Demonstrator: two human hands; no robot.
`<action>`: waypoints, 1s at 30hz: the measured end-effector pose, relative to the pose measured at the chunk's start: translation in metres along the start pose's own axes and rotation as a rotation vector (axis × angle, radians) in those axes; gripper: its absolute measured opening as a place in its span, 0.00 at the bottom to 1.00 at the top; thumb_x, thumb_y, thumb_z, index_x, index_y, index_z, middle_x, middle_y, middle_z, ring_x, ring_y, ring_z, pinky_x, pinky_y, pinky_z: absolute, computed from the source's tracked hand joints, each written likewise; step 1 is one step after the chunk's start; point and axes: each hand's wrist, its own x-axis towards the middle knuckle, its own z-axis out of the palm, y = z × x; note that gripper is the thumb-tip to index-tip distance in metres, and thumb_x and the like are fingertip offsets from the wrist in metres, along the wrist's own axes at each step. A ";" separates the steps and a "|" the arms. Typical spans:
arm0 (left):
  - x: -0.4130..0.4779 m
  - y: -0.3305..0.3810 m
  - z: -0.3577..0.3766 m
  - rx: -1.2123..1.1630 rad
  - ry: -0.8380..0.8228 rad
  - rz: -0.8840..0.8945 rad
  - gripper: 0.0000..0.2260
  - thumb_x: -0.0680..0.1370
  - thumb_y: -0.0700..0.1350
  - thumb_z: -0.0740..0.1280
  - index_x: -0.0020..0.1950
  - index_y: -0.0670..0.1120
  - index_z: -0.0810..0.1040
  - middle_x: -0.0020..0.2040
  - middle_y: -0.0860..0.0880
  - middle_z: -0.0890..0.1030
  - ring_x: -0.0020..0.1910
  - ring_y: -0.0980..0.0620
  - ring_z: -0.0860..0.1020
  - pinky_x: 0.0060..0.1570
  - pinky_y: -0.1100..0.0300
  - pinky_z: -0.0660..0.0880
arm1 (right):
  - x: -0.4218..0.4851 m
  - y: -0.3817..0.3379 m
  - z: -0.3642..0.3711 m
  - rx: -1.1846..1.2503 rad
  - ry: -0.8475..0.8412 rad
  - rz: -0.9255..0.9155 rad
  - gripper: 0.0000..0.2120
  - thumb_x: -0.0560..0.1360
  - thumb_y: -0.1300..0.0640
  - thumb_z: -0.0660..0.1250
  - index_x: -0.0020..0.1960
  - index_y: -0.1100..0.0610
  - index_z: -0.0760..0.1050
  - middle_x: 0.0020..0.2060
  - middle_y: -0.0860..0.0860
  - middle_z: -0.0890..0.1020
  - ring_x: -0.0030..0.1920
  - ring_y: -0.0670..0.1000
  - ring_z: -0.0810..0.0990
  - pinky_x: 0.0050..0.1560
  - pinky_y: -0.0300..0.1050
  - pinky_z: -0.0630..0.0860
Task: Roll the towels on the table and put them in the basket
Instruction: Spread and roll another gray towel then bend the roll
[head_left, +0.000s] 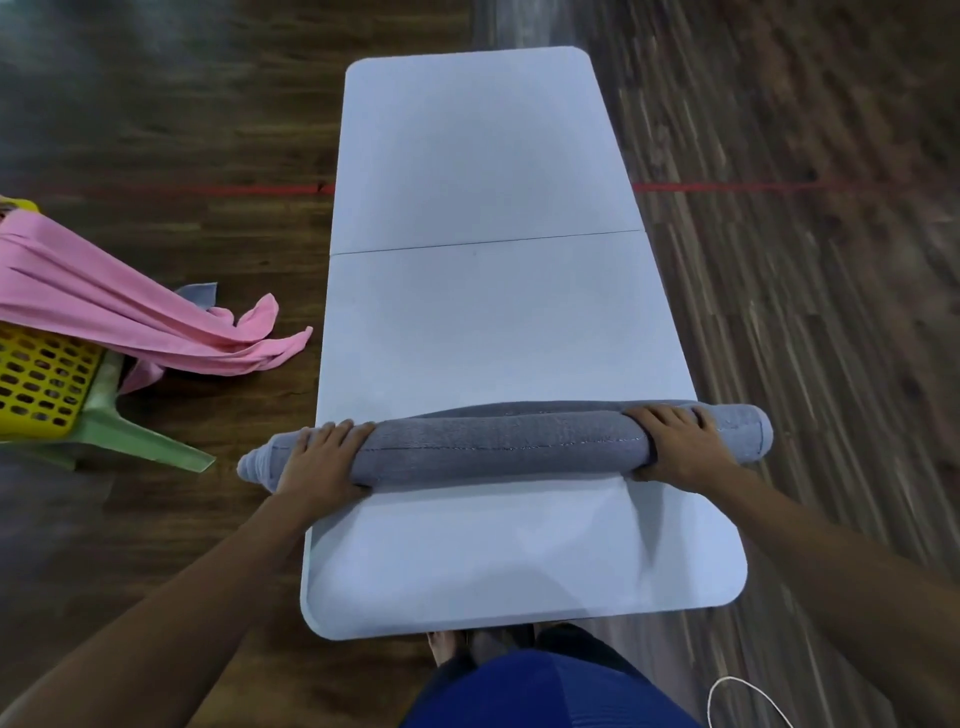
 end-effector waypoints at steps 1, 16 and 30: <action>0.003 -0.003 -0.001 -0.003 -0.023 0.017 0.40 0.69 0.61 0.71 0.77 0.52 0.58 0.74 0.47 0.65 0.72 0.43 0.64 0.71 0.42 0.58 | 0.005 0.003 -0.002 -0.006 -0.024 -0.010 0.43 0.63 0.36 0.73 0.73 0.40 0.59 0.71 0.43 0.66 0.71 0.49 0.64 0.72 0.59 0.54; 0.063 0.010 -0.040 -0.646 0.034 -0.423 0.13 0.74 0.58 0.61 0.51 0.51 0.70 0.48 0.43 0.79 0.47 0.39 0.76 0.47 0.48 0.73 | 0.083 -0.002 -0.042 0.435 -0.076 0.254 0.22 0.59 0.36 0.70 0.46 0.50 0.75 0.45 0.51 0.80 0.45 0.55 0.78 0.44 0.49 0.74; 0.027 0.199 -0.024 -1.121 -0.090 -0.563 0.26 0.78 0.55 0.63 0.72 0.44 0.67 0.67 0.41 0.74 0.64 0.40 0.74 0.61 0.54 0.69 | 0.026 -0.146 0.008 1.100 -0.010 0.527 0.29 0.73 0.44 0.68 0.68 0.55 0.64 0.63 0.58 0.76 0.56 0.58 0.76 0.54 0.47 0.71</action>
